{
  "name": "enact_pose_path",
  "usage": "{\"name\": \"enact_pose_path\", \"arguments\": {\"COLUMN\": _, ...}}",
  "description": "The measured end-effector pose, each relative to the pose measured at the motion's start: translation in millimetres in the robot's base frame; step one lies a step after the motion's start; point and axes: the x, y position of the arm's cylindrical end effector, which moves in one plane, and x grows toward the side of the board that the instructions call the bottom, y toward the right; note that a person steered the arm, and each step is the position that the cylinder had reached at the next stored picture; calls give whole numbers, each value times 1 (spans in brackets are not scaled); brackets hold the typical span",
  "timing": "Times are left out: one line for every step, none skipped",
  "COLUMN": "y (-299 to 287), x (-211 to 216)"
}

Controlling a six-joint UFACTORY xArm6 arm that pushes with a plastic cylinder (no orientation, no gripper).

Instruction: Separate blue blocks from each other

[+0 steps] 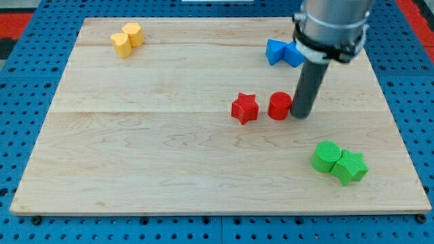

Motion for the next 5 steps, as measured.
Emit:
{"name": "enact_pose_path", "arguments": {"y": 3, "x": -53}}
{"name": "enact_pose_path", "arguments": {"y": -16, "x": -99}}
{"name": "enact_pose_path", "arguments": {"y": 3, "x": -112}}
{"name": "enact_pose_path", "arguments": {"y": -45, "x": -116}}
{"name": "enact_pose_path", "arguments": {"y": -13, "x": -119}}
